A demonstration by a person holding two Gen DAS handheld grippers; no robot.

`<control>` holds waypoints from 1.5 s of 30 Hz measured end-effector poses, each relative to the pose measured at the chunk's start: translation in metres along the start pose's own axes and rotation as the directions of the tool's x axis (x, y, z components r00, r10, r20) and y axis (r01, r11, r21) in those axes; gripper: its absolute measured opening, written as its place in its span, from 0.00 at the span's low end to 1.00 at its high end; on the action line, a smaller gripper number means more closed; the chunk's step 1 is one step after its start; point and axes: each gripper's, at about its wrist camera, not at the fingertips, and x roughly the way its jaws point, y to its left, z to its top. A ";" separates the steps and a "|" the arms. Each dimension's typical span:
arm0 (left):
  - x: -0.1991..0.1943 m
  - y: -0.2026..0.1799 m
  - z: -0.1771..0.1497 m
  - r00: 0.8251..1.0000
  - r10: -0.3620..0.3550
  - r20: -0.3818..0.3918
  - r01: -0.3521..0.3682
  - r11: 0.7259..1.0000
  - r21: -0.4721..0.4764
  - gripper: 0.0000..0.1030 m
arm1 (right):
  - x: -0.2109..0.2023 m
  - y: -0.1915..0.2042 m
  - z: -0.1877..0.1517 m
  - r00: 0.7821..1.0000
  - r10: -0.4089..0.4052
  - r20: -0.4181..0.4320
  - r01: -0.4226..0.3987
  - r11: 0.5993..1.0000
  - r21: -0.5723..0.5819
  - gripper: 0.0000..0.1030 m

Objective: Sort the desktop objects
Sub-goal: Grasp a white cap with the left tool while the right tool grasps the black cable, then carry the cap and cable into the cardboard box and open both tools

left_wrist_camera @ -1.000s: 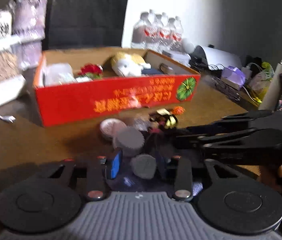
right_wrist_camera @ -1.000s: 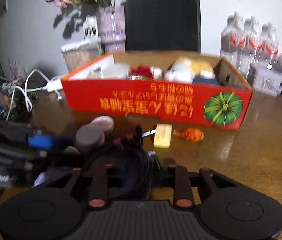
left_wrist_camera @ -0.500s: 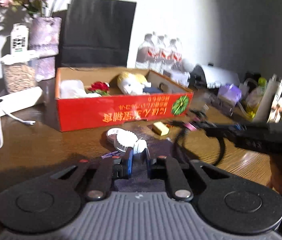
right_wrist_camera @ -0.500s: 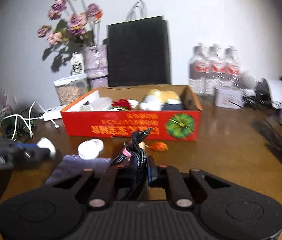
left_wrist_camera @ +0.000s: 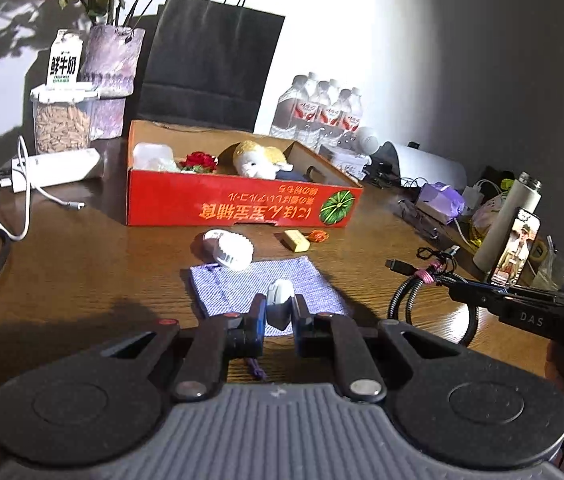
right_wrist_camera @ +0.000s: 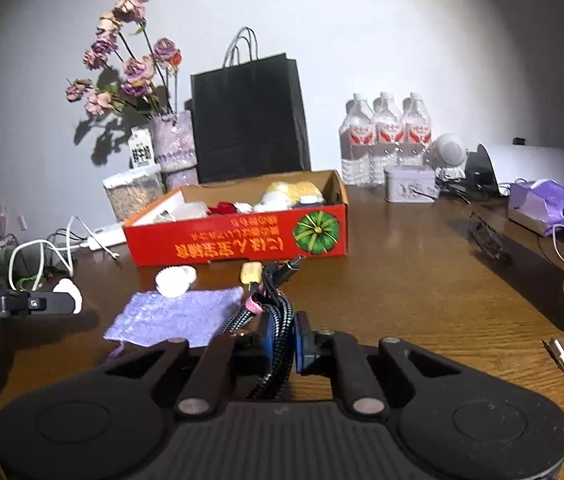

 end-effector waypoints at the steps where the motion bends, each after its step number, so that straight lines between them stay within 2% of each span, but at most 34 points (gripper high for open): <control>1: -0.002 0.000 0.001 1.000 -0.001 0.006 0.001 1.000 0.002 0.13 | 0.000 0.001 0.001 1.000 0.003 0.004 -0.003 1.000 0.001 0.09; 13: 0.019 0.016 0.023 1.000 0.008 0.013 -0.008 1.000 0.008 0.13 | 0.023 0.002 0.028 0.999 0.018 0.030 -0.018 1.000 -0.011 0.09; 16: 0.027 0.018 0.042 0.999 0.023 0.032 -0.024 0.999 0.040 0.13 | 0.037 -0.001 0.053 0.999 0.032 0.043 -0.032 0.999 -0.016 0.09; 19: 0.038 0.022 0.074 0.997 0.031 0.068 -0.036 0.996 0.078 0.13 | 0.061 0.000 0.089 0.995 0.066 0.076 -0.062 0.997 -0.046 0.09; 23: 0.067 0.027 0.123 0.995 0.033 0.093 -0.044 0.992 0.115 0.13 | 0.126 0.006 0.141 0.991 0.126 0.054 -0.123 0.991 -0.044 0.09; 27: 0.126 0.043 0.160 0.998 0.062 0.022 -0.064 0.991 0.118 0.13 | 0.216 0.022 0.176 0.985 0.163 -0.061 -0.165 0.986 -0.026 0.09; 30: 0.173 0.059 0.168 0.993 0.091 -0.079 -0.082 0.991 0.103 0.13 | 0.283 0.037 0.176 0.971 0.109 -0.213 -0.122 0.991 -0.049 0.09; 32: 0.205 0.066 0.166 0.977 0.150 -0.154 -0.129 0.982 0.141 0.13 | 0.319 0.045 0.166 0.951 0.043 -0.306 -0.070 0.994 -0.078 0.09; 34: 0.225 0.071 0.160 0.958 0.200 -0.206 -0.165 0.971 0.175 0.13 | 0.335 0.049 0.156 0.941 -0.006 -0.338 -0.035 0.993 -0.115 0.09; 38: 0.251 0.076 0.147 0.924 0.230 -0.305 -0.152 0.954 0.259 0.14 | 0.347 0.056 0.144 0.915 -0.038 -0.402 -0.028 0.987 -0.156 0.15; 39: 0.252 0.075 0.146 0.925 0.230 -0.301 -0.150 0.952 0.265 0.18 | 0.346 0.055 0.143 0.916 -0.025 -0.401 -0.041 0.987 -0.155 0.15; 41: 0.249 0.075 0.145 0.930 0.222 -0.293 -0.139 0.950 0.278 0.38 | 0.332 0.049 0.145 0.926 0.024 -0.376 -0.075 0.990 -0.122 0.34; 43: 0.236 0.075 0.150 0.944 0.211 -0.253 -0.144 0.955 0.258 0.64 | 0.310 0.041 0.152 0.946 0.033 -0.324 -0.069 0.993 -0.099 0.42; 45: 0.225 0.072 0.158 0.958 0.194 -0.213 -0.141 0.960 0.241 0.74 | 0.291 0.033 0.163 0.959 0.031 -0.283 -0.059 0.994 -0.090 0.47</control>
